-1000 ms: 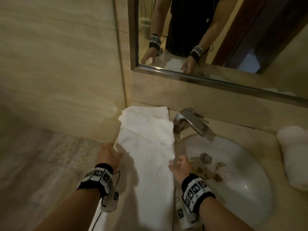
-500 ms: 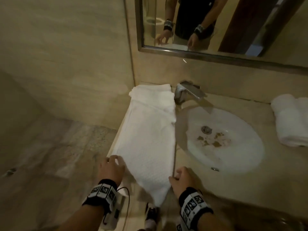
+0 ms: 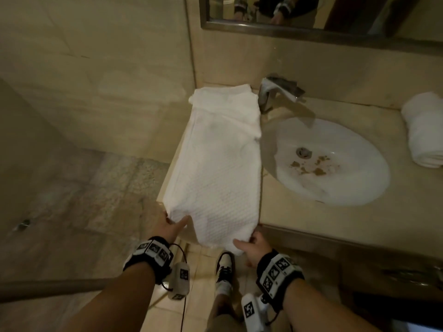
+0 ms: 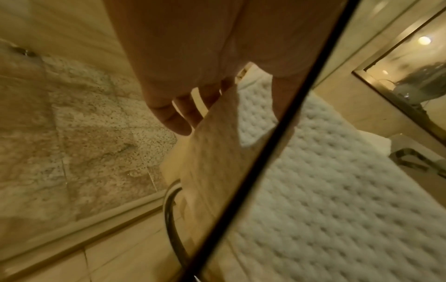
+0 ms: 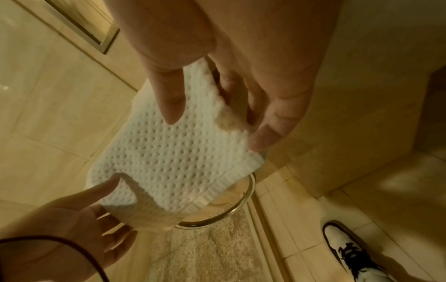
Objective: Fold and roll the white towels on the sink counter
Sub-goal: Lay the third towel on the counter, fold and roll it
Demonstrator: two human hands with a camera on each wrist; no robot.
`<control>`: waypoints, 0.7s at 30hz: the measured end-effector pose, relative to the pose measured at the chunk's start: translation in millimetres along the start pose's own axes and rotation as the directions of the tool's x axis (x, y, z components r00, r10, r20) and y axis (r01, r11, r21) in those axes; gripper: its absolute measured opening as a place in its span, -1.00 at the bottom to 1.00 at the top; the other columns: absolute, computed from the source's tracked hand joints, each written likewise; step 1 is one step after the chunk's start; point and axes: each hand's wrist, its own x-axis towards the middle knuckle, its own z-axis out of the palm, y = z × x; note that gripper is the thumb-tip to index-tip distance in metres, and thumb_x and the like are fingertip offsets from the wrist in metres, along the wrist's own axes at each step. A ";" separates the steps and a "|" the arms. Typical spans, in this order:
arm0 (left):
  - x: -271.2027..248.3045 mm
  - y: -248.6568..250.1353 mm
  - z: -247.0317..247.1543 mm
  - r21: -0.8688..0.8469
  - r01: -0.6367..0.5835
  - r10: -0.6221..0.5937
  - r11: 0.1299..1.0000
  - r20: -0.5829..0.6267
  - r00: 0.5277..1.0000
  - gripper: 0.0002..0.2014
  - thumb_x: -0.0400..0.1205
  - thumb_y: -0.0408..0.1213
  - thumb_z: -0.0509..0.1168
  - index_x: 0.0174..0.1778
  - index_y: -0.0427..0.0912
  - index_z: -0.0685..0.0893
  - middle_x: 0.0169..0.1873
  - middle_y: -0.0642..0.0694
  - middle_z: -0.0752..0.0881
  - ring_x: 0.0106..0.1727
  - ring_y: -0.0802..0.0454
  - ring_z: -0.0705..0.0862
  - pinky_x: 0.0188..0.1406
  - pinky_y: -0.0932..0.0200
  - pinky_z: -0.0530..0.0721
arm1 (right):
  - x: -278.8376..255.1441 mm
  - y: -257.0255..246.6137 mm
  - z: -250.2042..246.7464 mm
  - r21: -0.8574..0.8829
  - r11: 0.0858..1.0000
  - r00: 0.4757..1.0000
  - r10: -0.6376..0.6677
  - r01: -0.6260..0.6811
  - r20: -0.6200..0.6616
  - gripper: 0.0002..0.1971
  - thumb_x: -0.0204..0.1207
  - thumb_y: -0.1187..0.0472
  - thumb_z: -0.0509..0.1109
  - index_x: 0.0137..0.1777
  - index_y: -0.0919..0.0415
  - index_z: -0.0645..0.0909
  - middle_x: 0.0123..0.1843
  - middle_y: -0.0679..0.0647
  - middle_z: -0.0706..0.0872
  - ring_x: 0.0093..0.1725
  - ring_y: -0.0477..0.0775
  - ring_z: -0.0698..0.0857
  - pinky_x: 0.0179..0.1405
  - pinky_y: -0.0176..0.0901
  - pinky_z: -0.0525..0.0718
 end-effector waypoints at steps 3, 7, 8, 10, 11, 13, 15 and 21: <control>1.6 -9.3 -7.4 0.045 -0.019 0.016 0.999 0.076 0.997 -0.47 0.36 -0.01 0.59 0.13 -0.16 0.59 0.02 -0.10 0.66 0.10 -0.16 0.64 0.14 -0.02 0.58 | -2.1 4.4 0.9 0.040 0.999 0.999 -0.013 0.015 -0.039 -0.78 0.54 0.34 0.43 0.14 0.25 0.53 0.10 0.23 0.68 -0.19 0.05 0.65 -0.41 -0.19 0.53; 2.1 -27.3 -26.4 0.028 0.033 -0.037 0.999 0.161 0.986 -0.63 0.40 -0.10 0.57 0.07 -0.04 0.66 0.12 -0.16 0.72 0.13 -0.17 0.67 0.20 -0.13 0.60 | -3.6 12.9 -3.4 0.137 0.989 0.997 -0.041 0.049 -0.064 -0.95 0.57 0.39 0.37 -0.03 0.31 0.56 0.12 0.37 0.71 -0.11 0.22 0.70 -0.20 -0.04 0.65; 3.8 -33.4 -33.2 0.019 0.065 -0.067 0.998 0.163 0.984 -0.55 0.33 0.00 0.59 0.08 0.00 0.64 0.14 -0.15 0.71 0.13 -0.16 0.68 0.20 -0.15 0.63 | -6.2 14.2 -4.0 0.146 0.987 0.996 -0.055 0.066 -0.075 -0.94 0.57 0.39 0.36 -0.02 0.28 0.55 0.13 0.40 0.70 -0.09 0.24 0.70 -0.16 0.03 0.66; -1.4 -35.8 -42.7 -0.021 0.064 -0.060 0.998 0.155 0.986 -0.41 0.21 0.13 0.59 0.09 0.02 0.61 0.14 -0.18 0.72 0.10 -0.21 0.72 0.13 -0.23 0.70 | -14.9 15.4 -6.1 0.143 0.980 0.986 -0.119 0.135 -0.115 -0.80 0.58 0.40 0.33 0.13 0.18 0.47 0.11 0.33 0.67 -0.04 0.24 0.68 -0.04 0.15 0.69; -8.5 -32.1 -44.9 -0.040 0.032 -0.027 0.999 0.131 0.991 -0.44 0.29 0.08 0.58 0.12 -0.03 0.58 0.11 -0.22 0.72 0.04 -0.22 0.74 0.01 -0.20 0.76 | -20.1 16.2 -7.2 0.141 0.972 0.978 -0.170 0.187 -0.124 -0.68 0.58 0.42 0.31 0.23 0.06 0.41 0.06 0.26 0.67 -0.03 0.23 0.68 0.02 0.20 0.71; -19.8 -28.4 -46.5 -0.080 0.002 0.005 0.997 0.084 0.996 -0.57 0.53 -0.17 0.47 0.23 -0.02 0.43 0.02 -0.27 0.72 -0.15 -0.19 0.74 -0.36 0.00 0.78 | -32.9 17.2 -9.0 0.110 0.949 0.953 -0.284 0.295 -0.102 -0.49 0.57 0.46 0.26 0.32 -0.15 0.37 0.01 0.16 0.69 -0.03 0.18 0.70 -0.03 0.21 0.75; -27.2 -25.2 -47.1 -0.188 -0.045 0.065 0.981 0.105 0.992 -0.50 0.61 -0.39 0.35 0.31 0.16 0.31 -0.06 -0.32 0.72 -0.32 -0.18 0.69 -0.59 0.11 0.69 | -39.5 19.2 -9.3 0.138 0.938 0.947 -0.308 0.318 -0.088 -0.50 0.57 0.52 0.19 0.26 -0.12 0.51 0.02 0.14 0.68 -0.07 0.16 0.70 -0.24 0.05 0.75; -44.1 -14.8 -59.5 -0.494 0.094 0.080 0.864 0.319 0.945 -0.68 0.65 -0.66 0.03 -0.17 -0.40 0.69 -0.12 -0.35 0.67 -0.46 -0.04 0.66 -0.59 0.26 0.68 | -42.0 15.1 -15.6 0.361 0.927 0.986 -0.140 0.100 0.086 -0.61 0.43 0.65 0.01 -0.16 0.41 0.68 -0.17 0.33 0.61 -0.27 0.24 0.60 -0.44 -0.10 0.61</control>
